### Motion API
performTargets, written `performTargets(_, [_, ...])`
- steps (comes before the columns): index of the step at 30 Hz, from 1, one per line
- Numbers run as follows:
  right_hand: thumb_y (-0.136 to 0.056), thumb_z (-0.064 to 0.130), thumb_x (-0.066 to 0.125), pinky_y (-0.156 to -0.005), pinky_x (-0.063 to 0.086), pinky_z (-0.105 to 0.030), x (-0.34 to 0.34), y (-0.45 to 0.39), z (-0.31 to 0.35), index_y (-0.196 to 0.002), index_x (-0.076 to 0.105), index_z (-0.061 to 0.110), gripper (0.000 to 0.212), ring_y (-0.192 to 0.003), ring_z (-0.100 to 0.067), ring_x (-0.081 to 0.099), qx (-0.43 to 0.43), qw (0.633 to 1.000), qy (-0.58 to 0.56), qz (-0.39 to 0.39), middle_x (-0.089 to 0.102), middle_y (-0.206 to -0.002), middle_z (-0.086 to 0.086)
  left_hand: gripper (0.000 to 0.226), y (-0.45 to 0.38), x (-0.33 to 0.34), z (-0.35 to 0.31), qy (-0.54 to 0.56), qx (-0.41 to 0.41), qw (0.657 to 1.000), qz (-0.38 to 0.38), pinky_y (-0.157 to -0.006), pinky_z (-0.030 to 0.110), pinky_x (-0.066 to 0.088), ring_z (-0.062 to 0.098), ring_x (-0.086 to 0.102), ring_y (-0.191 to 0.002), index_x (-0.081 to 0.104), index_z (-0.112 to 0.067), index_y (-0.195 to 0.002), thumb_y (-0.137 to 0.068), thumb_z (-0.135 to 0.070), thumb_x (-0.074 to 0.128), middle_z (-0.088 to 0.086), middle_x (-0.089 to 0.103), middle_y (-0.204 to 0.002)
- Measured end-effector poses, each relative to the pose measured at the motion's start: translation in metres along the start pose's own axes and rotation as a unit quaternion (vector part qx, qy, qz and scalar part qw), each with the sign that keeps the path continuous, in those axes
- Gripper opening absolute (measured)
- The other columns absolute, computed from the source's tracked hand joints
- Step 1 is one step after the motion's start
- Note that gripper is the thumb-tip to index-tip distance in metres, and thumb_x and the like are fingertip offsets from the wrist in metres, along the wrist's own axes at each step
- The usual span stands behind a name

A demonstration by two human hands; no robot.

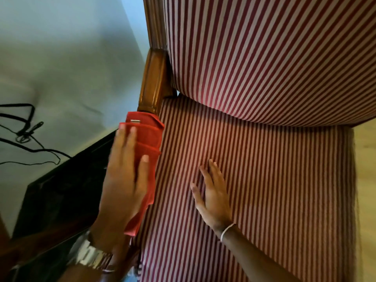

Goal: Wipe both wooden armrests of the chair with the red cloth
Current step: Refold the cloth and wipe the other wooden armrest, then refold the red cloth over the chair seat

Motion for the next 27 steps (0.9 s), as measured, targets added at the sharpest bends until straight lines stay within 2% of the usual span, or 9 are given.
performTargets(1, [-0.102,0.039,0.057,-0.128,0.029,-0.044,-0.008,-0.005,0.014,-0.149,0.050,0.018,0.051,-0.156,-0.015,0.028,0.040,0.993,-0.111,-0.001,0.034,-0.166,-0.004,0.063,0.001,-0.008,0.003,0.049,-0.051,0.997,-0.024,-0.117,0.043,0.036,0.025,0.040,-0.147,0.025,-0.021,-0.160,-0.104,-0.045,0.035,0.013,0.032,-0.165])
performTargets(3, [-0.100,0.037,0.059,-0.118,0.046,-0.040,-0.027,-0.022,0.048,-0.139,0.056,0.023,0.042,-0.139,-0.010,0.054,0.100,0.934,-0.342,0.012,0.059,-0.148,-0.002,0.061,0.001,-0.025,0.013,0.096,-0.143,0.984,-0.043,-0.107,0.039,0.043,0.018,0.054,-0.129,0.034,-0.023,-0.157,-0.104,-0.051,0.039,0.010,0.051,-0.152])
performTargets(6, [-0.099,0.036,0.062,-0.094,0.060,-0.025,-0.044,-0.050,0.092,-0.140,0.051,0.025,0.044,-0.111,-0.010,0.073,0.131,0.833,-0.529,0.094,0.075,-0.118,0.000,0.058,-0.001,-0.045,0.023,0.143,-0.223,0.964,0.026,-0.100,0.040,0.052,0.008,0.065,-0.102,0.051,-0.024,-0.148,-0.096,-0.049,0.053,0.001,0.070,-0.119])
performTargets(9, [-0.092,0.022,0.075,-0.088,0.062,-0.025,-0.042,-0.068,0.119,-0.143,0.046,0.023,0.059,-0.104,-0.015,0.074,0.127,0.816,-0.543,0.153,0.073,-0.118,-0.009,0.049,-0.006,-0.051,0.018,0.111,-0.237,0.964,0.046,-0.098,0.048,0.056,0.015,0.068,-0.096,0.060,-0.022,-0.136,-0.091,-0.037,0.068,-0.002,0.069,-0.106])
performTargets(14, [-0.087,0.009,0.079,-0.092,0.060,-0.033,-0.029,-0.070,0.126,-0.128,0.062,0.016,0.045,-0.110,-0.020,0.073,0.156,0.786,-0.564,0.197,0.076,-0.119,-0.009,0.060,-0.006,-0.053,0.004,0.111,-0.251,0.961,0.019,-0.097,0.049,0.056,0.023,0.068,-0.100,0.057,-0.020,-0.140,-0.084,-0.031,0.078,0.000,0.067,-0.113])
performTargets(18, [-0.089,0.007,0.076,-0.076,0.058,-0.015,-0.047,-0.063,0.105,-0.111,0.073,0.017,0.025,-0.093,-0.002,0.075,0.111,0.803,-0.560,0.171,0.078,-0.103,0.001,0.055,0.007,-0.043,-0.021,0.095,-0.223,0.970,0.005,-0.092,0.042,0.054,0.015,0.066,-0.092,0.060,-0.019,-0.135,-0.084,-0.030,0.078,-0.003,0.068,-0.110])
performTargets(21, [-0.089,0.008,0.076,-0.084,0.059,-0.020,-0.076,-0.047,0.076,-0.116,0.073,0.008,0.027,-0.103,-0.010,0.074,0.084,0.816,-0.556,0.136,0.079,-0.110,-0.002,0.043,0.025,-0.030,-0.052,0.103,-0.202,0.974,0.006,-0.089,0.039,0.054,0.004,0.064,-0.090,0.063,-0.025,-0.125,-0.084,-0.026,0.078,-0.012,0.067,-0.100])
performTargets(25, [-0.094,0.003,0.069,-0.084,0.060,-0.020,-0.138,-0.013,0.022,-0.111,0.069,0.015,0.021,-0.095,-0.003,0.073,0.064,0.798,-0.586,0.121,0.076,-0.102,0.004,0.028,0.056,0.012,-0.123,0.164,-0.179,0.970,0.029,-0.082,0.037,0.061,0.016,0.074,-0.090,0.064,-0.028,-0.107,-0.083,-0.020,0.078,-0.007,0.073,-0.103])
performTargets(27, [-0.096,0.001,0.066,-0.090,0.060,-0.025,-0.182,0.006,-0.020,-0.111,0.065,0.017,0.022,-0.098,-0.010,0.070,0.057,0.794,-0.596,0.100,0.074,-0.107,-0.003,0.025,0.072,0.048,-0.174,0.177,-0.150,0.972,0.046,-0.081,0.034,0.063,0.016,0.076,-0.089,0.066,-0.022,-0.106,-0.084,-0.017,0.077,0.000,0.076,-0.103])
Point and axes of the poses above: each hand's wrist, its own y-axis away from the middle knuckle, its own x-axis out of the palm, z = x × y, the point moved 1 cm from there along -y, towards the middle knuckle
